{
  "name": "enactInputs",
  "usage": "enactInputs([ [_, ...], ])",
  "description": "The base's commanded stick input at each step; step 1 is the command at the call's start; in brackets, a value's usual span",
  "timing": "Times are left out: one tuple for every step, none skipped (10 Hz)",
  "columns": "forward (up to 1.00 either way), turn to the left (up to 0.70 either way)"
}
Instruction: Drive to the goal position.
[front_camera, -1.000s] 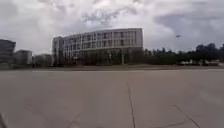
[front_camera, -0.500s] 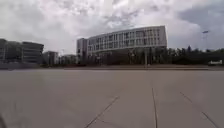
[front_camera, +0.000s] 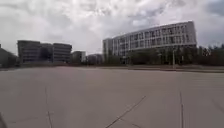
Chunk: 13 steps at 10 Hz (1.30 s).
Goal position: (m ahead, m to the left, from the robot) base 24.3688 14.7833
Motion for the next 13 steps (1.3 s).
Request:
enactInputs([
  [0.0,0.7],
  [0.02,0.62],
  [0.13,0.44],
  [0.63,0.0],
  [0.7,0.0],
  [0.7,0.0],
  [0.7,0.0],
  [0.7,0.0],
  [0.7,0.0],
  [0.7,0.02],
  [0.7,0.23],
  [0.7,0.34],
  [0.7,0.35],
])
